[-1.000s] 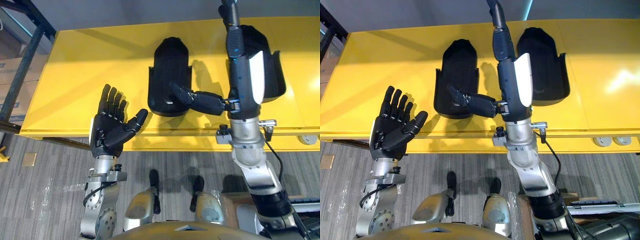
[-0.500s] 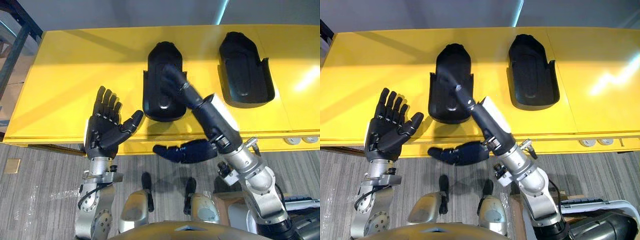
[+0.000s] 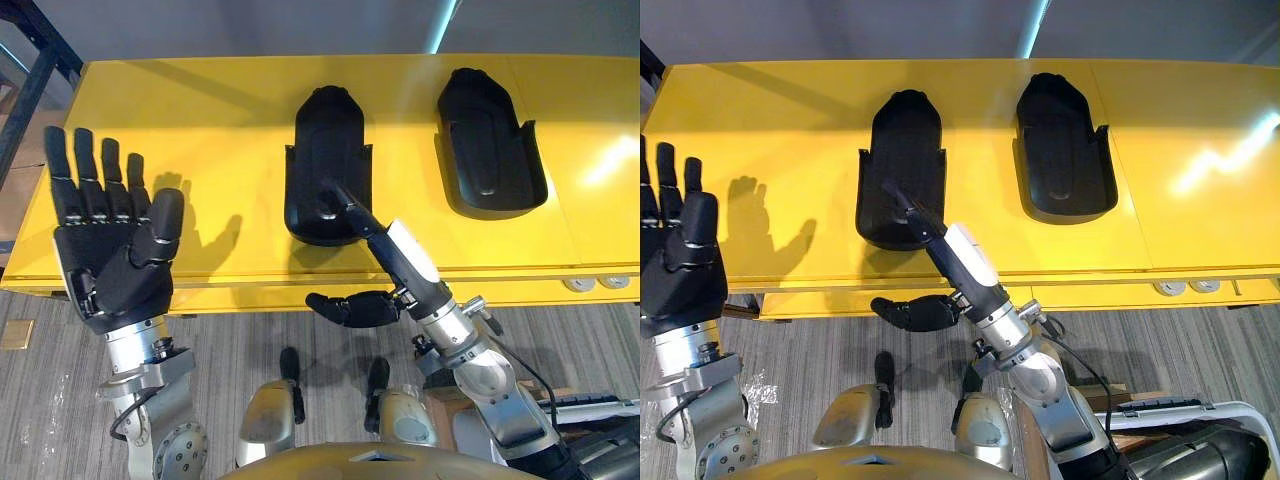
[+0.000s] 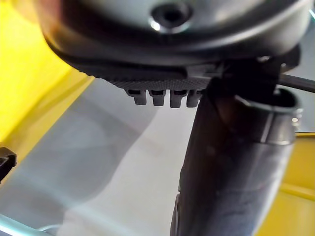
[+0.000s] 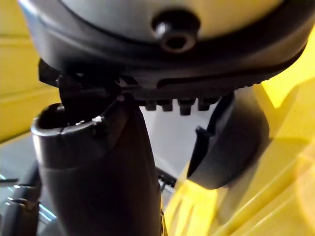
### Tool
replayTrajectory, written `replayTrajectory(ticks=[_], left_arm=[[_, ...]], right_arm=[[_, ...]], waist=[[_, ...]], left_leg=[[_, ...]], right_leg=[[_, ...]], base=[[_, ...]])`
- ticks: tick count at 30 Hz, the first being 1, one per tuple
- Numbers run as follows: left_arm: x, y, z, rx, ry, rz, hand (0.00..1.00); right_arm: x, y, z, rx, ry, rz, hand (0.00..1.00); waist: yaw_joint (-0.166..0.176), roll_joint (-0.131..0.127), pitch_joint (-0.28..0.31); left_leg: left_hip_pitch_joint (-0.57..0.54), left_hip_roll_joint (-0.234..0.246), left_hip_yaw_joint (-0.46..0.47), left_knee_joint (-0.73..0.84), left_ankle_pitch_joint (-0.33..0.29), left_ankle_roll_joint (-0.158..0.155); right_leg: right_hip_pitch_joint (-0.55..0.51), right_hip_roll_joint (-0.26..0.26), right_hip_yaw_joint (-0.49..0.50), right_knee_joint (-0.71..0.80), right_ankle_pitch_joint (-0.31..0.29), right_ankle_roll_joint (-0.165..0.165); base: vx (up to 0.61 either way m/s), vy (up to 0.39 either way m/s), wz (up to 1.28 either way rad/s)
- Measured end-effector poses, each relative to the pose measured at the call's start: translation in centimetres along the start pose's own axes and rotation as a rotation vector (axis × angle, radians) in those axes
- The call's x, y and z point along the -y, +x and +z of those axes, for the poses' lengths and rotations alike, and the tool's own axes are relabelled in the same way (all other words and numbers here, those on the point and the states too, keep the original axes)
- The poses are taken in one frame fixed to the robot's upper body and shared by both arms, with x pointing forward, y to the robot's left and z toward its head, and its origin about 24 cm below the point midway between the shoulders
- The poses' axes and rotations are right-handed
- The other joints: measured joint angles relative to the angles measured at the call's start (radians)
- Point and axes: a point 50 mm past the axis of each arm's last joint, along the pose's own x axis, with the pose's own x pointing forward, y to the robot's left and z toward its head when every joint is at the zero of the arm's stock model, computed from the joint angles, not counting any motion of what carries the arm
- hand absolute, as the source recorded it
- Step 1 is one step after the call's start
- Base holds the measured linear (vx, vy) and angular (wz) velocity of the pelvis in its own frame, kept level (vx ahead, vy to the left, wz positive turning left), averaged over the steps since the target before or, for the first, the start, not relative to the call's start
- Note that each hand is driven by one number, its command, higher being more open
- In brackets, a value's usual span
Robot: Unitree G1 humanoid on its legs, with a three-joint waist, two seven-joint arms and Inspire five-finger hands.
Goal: Walk over and take three plastic housings, then place them on the shelf
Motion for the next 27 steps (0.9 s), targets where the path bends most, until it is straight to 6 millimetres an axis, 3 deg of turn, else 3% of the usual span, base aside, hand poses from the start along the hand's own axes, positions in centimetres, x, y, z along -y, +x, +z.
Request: replayTrajectory(ticks=[9, 27], left_arm=[[-0.2, -0.1, 0.0, 0.008, -0.010, 0.054, 1.00], [-0.9, -0.1, 1.0, 0.092, -0.122, 0.094, 1.00]], right_arm=[[0.5, 1.1, -0.3, 0.036, -0.156, -0.226, 1.00], [0.4, 3.7, -2.5, 0.078, -0.319, -0.239, 1.00]], waist=[[0.006, 0.000, 0.000], [0.027, -0.001, 0.000]], left_leg=[[-0.001, -0.003, -0.008, 0.002, 0.005, 0.005], [-0.003, -0.005, -0.031, -0.001, 0.018, 0.002]], right_leg=[[0.000, 0.000, -0.005, 0.000, -0.001, -0.002], [0.003, 0.000, -0.022, 0.013, -0.006, -0.009]], base=[[0.00, -0.001, 0.01], [-0.01, -0.003, 0.03]])
